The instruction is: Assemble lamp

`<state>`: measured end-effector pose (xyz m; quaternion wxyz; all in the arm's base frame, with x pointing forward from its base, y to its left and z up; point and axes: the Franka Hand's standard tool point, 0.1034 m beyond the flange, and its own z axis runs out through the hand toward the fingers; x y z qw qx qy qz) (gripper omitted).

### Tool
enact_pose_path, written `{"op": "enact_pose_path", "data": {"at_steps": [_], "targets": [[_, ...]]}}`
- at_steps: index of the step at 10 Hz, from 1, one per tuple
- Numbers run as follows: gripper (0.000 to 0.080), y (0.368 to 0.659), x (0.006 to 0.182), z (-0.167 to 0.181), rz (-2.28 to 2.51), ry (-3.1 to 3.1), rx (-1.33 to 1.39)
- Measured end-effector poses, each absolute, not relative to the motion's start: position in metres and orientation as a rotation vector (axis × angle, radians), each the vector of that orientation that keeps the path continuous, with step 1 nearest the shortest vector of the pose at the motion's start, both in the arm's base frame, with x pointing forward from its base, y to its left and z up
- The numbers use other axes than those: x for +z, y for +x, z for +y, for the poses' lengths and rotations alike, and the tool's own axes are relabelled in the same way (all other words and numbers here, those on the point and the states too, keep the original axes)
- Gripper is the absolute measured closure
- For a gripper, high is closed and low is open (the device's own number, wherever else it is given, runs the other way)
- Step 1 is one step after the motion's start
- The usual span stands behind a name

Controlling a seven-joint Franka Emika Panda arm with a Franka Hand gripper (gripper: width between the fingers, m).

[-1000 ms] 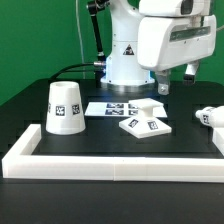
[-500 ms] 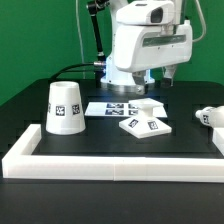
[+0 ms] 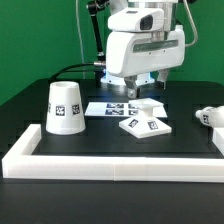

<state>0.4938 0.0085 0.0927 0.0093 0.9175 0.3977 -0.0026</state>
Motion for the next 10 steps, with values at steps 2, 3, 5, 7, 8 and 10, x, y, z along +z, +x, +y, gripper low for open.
{"op": "enact_pose_path", "data": {"at_steps": [2,3,5,7,8,10], "targets": [[0.0100,0.478,0.089,0.009,1.015,2.943,0.028],[0.0100,0.467,0.085,0.014,0.954,2.971,0.007],[0.0100,0.461,0.081,0.015,0.907,2.991,-0.028],[0.0100,0.455,0.074,0.017,0.913,2.992,-0.026],[0.0100,0.451,0.071,0.019,0.918,2.993,-0.033],[0.0100,0.449,0.063,0.017,0.924,2.992,-0.017]]}}
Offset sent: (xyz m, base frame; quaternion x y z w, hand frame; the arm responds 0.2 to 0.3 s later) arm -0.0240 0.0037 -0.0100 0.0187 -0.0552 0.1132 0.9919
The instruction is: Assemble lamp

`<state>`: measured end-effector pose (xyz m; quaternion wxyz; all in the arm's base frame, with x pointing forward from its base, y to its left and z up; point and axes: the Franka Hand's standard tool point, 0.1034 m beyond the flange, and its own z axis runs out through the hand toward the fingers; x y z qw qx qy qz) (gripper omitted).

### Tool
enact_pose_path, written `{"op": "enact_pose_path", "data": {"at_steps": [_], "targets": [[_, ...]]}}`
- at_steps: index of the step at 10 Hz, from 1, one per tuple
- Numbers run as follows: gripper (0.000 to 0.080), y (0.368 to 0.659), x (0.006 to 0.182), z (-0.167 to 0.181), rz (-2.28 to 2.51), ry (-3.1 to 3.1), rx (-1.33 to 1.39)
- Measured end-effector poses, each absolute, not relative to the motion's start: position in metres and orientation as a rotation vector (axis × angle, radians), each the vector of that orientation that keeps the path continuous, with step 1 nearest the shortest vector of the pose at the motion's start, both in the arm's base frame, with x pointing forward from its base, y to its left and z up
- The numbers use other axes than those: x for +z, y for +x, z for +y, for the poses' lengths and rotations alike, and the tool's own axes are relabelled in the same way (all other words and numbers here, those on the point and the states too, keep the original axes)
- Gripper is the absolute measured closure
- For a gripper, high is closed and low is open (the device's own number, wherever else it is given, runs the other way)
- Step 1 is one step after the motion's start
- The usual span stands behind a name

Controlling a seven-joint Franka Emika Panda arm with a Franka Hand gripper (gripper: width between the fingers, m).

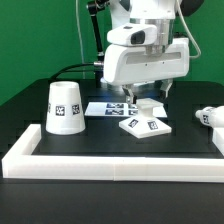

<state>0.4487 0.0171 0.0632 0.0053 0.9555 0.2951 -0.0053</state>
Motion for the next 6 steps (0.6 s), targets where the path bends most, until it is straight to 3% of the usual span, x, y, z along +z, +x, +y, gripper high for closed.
{"op": "enact_pose_path", "data": {"at_steps": [5,6], "targets": [[0.0100,0.4448,0.0498,0.0160,0.932,2.992,-0.007],[0.0219,0.4448,0.0498,0.0159,0.932,2.992,-0.007]]}}
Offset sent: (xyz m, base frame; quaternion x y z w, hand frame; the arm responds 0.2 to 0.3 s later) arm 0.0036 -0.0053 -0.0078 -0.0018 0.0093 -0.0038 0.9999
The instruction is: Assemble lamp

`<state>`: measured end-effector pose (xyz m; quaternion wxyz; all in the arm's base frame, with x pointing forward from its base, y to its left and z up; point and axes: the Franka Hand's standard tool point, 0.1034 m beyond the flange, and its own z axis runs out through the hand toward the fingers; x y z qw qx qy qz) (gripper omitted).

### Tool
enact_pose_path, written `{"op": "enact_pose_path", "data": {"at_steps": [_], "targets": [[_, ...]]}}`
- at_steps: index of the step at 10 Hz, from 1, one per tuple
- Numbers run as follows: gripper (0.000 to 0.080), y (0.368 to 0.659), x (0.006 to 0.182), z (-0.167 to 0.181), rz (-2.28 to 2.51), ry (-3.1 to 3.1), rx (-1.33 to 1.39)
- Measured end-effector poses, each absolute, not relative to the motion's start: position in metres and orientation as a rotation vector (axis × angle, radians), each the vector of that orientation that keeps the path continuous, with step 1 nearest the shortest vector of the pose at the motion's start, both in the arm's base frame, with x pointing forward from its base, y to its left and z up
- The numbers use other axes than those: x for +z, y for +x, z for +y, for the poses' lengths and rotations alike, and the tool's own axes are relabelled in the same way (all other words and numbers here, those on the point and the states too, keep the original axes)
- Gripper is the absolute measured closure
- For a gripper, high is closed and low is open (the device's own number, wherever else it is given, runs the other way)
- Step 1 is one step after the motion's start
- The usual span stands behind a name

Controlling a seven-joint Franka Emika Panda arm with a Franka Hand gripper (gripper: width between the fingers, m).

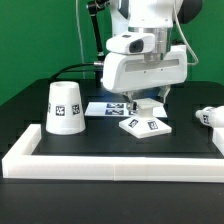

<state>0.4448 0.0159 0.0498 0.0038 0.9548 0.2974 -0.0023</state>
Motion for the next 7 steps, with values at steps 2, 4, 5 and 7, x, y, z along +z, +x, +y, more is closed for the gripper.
{"op": "enact_pose_path", "data": {"at_steps": [2,4,5,7], "targets": [[0.0265,0.4448,0.0498,0.0160,0.932,2.992,-0.007],[0.0265,0.4448,0.0498,0.0160,0.932,2.992,-0.007],[0.0265,0.4448,0.0498,0.0160,0.932,2.992,-0.007],[0.0265,0.4471,0.0495,0.0172,0.889,3.004,0.006]]}}
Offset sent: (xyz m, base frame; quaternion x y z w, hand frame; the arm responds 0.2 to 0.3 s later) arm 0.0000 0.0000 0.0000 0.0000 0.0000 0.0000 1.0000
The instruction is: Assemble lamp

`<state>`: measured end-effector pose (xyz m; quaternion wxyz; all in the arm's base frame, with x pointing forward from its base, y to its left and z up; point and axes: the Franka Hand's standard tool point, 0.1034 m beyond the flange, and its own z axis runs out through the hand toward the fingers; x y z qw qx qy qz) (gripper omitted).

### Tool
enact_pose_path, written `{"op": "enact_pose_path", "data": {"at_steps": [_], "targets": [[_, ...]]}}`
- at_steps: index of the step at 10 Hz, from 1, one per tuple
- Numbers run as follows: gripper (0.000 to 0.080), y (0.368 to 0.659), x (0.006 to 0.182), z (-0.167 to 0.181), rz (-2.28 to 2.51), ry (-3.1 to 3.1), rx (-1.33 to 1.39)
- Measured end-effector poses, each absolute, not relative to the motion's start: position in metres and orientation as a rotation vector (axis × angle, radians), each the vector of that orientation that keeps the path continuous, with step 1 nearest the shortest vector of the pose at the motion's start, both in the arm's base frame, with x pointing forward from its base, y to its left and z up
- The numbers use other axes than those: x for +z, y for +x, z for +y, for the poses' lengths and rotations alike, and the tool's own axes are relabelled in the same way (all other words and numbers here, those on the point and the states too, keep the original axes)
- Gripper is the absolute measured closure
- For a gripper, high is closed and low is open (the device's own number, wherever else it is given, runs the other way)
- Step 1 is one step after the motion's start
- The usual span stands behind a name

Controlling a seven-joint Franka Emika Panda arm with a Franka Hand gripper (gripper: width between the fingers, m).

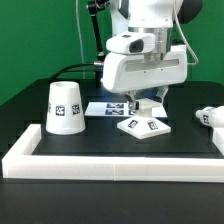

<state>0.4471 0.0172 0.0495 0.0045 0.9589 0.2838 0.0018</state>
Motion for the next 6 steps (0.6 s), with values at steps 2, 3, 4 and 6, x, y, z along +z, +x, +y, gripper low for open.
{"op": "enact_pose_path", "data": {"at_steps": [2,3,4,6], "targets": [[0.0265,0.463,0.049,0.025,0.755,3.037,0.057],[0.0265,0.479,0.050,0.033,0.721,3.044,0.083],[0.0265,0.492,0.050,0.041,0.688,3.051,0.107],[0.0265,0.521,0.049,0.058,0.595,3.071,0.162]]}}
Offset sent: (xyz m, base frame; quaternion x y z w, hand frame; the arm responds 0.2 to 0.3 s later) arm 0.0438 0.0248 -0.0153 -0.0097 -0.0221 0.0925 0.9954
